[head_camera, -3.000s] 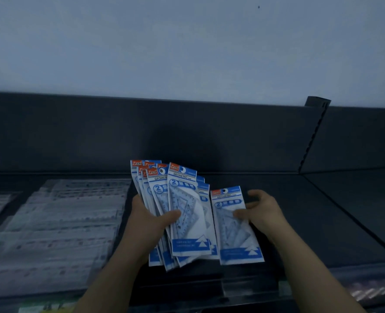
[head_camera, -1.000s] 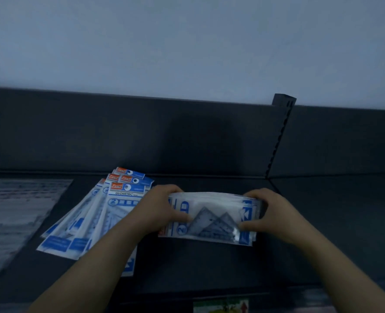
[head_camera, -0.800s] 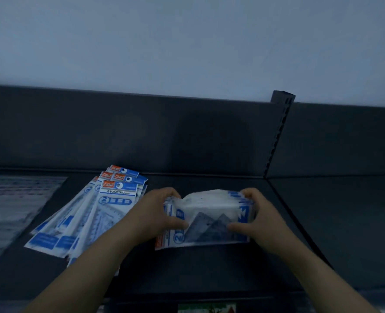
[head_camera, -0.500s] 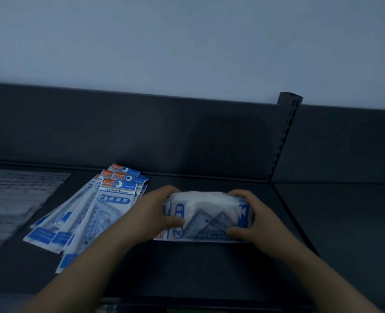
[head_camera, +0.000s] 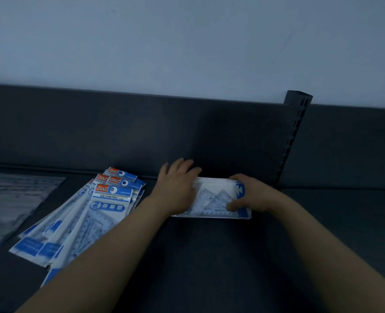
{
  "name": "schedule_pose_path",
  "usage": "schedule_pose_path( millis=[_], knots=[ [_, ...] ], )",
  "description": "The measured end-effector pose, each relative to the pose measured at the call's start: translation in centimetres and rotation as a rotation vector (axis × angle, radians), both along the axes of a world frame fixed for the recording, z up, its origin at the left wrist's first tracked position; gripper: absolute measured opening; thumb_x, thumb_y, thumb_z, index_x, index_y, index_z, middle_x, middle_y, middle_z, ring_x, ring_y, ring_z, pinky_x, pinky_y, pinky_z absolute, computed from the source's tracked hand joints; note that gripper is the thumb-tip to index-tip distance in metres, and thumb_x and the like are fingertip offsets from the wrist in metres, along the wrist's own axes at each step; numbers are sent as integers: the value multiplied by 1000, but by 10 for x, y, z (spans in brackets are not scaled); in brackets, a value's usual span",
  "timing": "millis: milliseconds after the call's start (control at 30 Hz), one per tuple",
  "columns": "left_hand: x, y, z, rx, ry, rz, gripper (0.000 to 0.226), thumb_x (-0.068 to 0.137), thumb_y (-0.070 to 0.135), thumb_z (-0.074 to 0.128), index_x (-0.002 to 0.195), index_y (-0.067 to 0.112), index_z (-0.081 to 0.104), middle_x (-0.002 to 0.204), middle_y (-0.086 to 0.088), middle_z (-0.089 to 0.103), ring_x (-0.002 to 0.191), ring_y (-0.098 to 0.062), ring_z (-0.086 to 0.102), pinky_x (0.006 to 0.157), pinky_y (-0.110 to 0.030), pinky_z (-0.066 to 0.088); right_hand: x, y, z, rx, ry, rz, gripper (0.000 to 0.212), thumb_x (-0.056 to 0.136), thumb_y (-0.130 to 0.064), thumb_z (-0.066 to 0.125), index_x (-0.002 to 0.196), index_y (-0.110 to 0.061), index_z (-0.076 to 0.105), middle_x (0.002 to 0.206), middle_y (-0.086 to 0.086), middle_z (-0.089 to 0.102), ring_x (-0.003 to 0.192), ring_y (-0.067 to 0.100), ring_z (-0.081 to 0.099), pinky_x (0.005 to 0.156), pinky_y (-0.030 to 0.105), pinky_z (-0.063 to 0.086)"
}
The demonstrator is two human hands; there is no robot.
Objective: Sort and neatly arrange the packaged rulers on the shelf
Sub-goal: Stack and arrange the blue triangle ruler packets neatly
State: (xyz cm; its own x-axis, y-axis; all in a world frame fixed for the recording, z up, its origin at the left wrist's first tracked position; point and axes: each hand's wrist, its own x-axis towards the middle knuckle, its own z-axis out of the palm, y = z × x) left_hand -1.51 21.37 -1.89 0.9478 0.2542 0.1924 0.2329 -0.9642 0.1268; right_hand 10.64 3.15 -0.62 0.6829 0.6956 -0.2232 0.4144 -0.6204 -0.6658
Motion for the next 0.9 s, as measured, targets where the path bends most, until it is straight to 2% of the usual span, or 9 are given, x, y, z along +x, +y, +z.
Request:
schedule_pose_path(
  millis=[67,167,233,300,367,467,567,667,900],
  knots=[
    [3,-4,-8,-53,109,-46,54,101,44,26,151,27,20,160,5,15,148,-18,4,118,-50,1,-1,3,4,-150,-58,41,70,64,-28,86,123,-24,47,120,1,54,101,16,58,90,35,53],
    [2,-8,-23,-106,217,-46,60,100,53,16,153,27,7,161,5,7,148,-17,0,117,-53,-5,-2,10,3,-234,-197,70,92,73,-46,75,147,-21,26,150,1,22,134,23,31,111,36,33],
    [1,-10,-29,-116,201,-45,60,100,53,15,154,27,3,162,5,5,148,-16,-1,117,-54,-6,-6,17,-5,-171,-309,90,78,90,-46,55,152,-18,16,158,1,11,145,21,12,118,35,15],
    [-1,-12,-31,-107,190,-43,61,100,52,13,154,25,1,162,4,4,148,-16,-2,117,-54,-7,-13,19,-21,-193,-459,125,59,100,-43,32,151,-18,15,159,1,15,146,17,9,119,35,4],
    [-2,-16,-30,-95,189,-40,63,100,52,13,154,23,0,162,3,2,148,-16,-4,117,-54,-8,-21,15,-36,-177,-486,125,55,102,-43,19,152,-20,12,158,-2,17,145,13,12,118,35,1],
    [-9,-21,-31,-81,220,-39,65,100,53,11,154,20,-4,162,2,-5,148,-16,-10,116,-54,-11,-29,7,-44,-214,-542,124,59,101,-45,14,153,-20,3,160,-1,9,146,11,7,119,38,-2],
    [-21,-28,-32,-31,271,-37,67,99,55,9,153,20,-8,162,1,-12,147,-16,-16,115,-55,-14,-40,2,-44,-300,-613,141,63,100,-47,13,153,-16,-4,161,2,-5,147,11,-6,119,39,-7],
    [-32,-32,-32,12,288,-44,69,98,57,9,153,20,-8,161,0,-14,147,-18,-17,115,-56,-14,-57,-4,-43,-333,-584,137,65,100,-48,12,152,-14,-7,160,2,-12,146,11,-12,119,37,-10],
    [-57,-47,-31,-7,309,-16,72,96,60,10,153,20,-8,161,1,-13,147,-17,-17,114,-55,-16,-83,-14,-42,-321,-559,177,64,101,-47,13,152,-16,-9,160,1,-15,146,10,-15,119,35,-10]
  ],
)
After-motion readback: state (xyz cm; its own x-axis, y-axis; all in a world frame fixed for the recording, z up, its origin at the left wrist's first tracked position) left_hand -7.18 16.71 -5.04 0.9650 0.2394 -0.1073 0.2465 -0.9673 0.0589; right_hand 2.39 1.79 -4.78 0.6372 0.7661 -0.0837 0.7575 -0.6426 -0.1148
